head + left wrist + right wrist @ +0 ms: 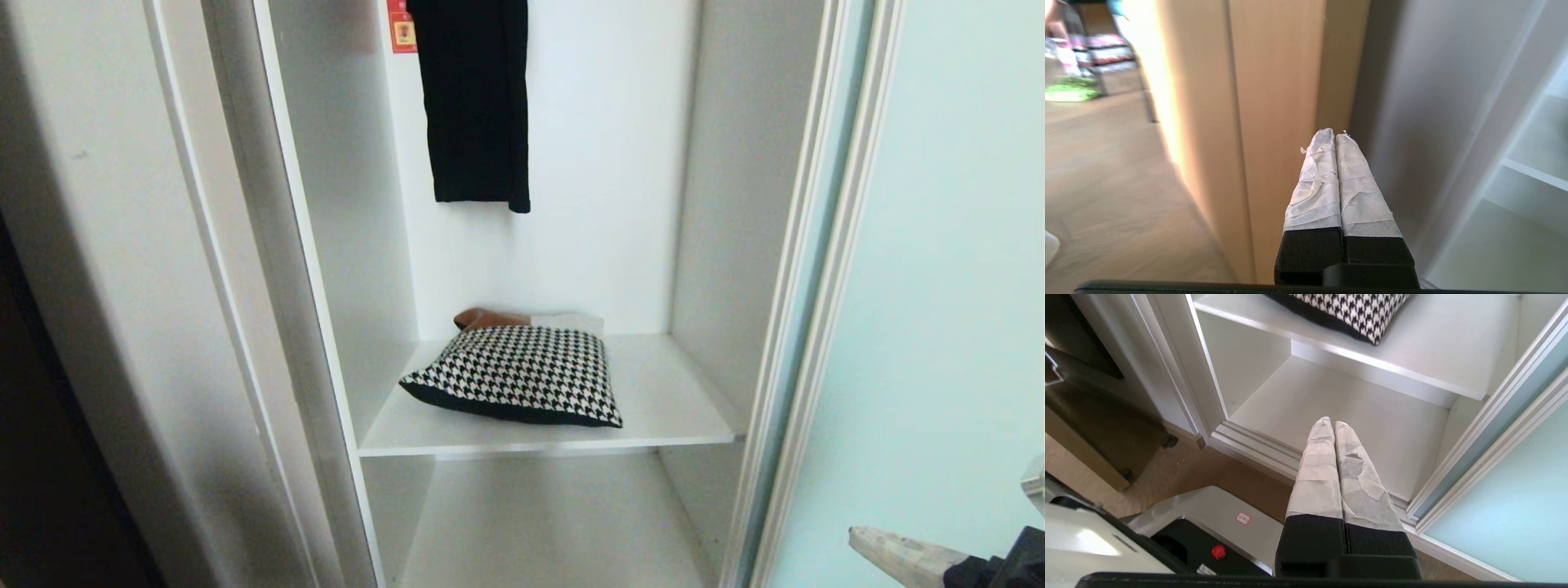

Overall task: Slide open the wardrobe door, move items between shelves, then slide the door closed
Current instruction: Close the door

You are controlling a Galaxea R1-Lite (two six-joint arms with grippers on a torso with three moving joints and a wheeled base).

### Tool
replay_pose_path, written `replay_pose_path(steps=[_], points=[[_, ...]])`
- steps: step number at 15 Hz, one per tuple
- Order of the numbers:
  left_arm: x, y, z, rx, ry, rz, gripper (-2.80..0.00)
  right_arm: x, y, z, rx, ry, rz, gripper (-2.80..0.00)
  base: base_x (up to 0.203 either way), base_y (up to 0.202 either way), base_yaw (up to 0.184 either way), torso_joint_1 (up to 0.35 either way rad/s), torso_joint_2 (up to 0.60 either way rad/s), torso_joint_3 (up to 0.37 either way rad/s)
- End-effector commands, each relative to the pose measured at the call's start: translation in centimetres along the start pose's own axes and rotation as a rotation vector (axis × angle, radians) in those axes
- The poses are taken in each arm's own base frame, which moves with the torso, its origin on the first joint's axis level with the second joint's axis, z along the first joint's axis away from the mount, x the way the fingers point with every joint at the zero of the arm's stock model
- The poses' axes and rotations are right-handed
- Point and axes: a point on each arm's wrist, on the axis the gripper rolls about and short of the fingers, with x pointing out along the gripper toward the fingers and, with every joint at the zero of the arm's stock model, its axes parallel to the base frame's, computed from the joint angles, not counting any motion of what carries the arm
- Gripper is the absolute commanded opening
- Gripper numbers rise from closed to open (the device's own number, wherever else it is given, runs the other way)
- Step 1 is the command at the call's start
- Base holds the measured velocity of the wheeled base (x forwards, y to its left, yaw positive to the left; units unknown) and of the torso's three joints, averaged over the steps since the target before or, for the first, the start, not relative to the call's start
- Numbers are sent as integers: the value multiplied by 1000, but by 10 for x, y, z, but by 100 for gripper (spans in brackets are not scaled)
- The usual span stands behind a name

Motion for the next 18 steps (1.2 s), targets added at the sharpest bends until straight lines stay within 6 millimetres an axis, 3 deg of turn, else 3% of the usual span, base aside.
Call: replay_pose_path(steps=[1,4,6,12,14,18], points=[[-12,5,-7,-62,-73,-173,-280,0,-1,-3,3,11,-6,-280,0,0,0,0,0,0],[-23,6,-15,28,-86,-494,-280,-9,-4,-16,4,18,3,-280,0,0,0,0,0,0],[-25,4,-17,72,-85,-607,-280,-20,-7,-32,3,35,19,-280,0,0,0,0,0,0],[-23,2,-16,-7,-131,-622,-280,-30,-7,-38,15,53,90,-280,0,0,0,0,0,0],[-22,-1,-25,-10,-63,-710,-280,-31,-7,-40,15,52,91,-280,0,0,0,0,0,0],[-22,-1,-26,-9,-50,-696,-280,-31,-7,-38,45,46,92,-280,0,0,0,0,0,0]])
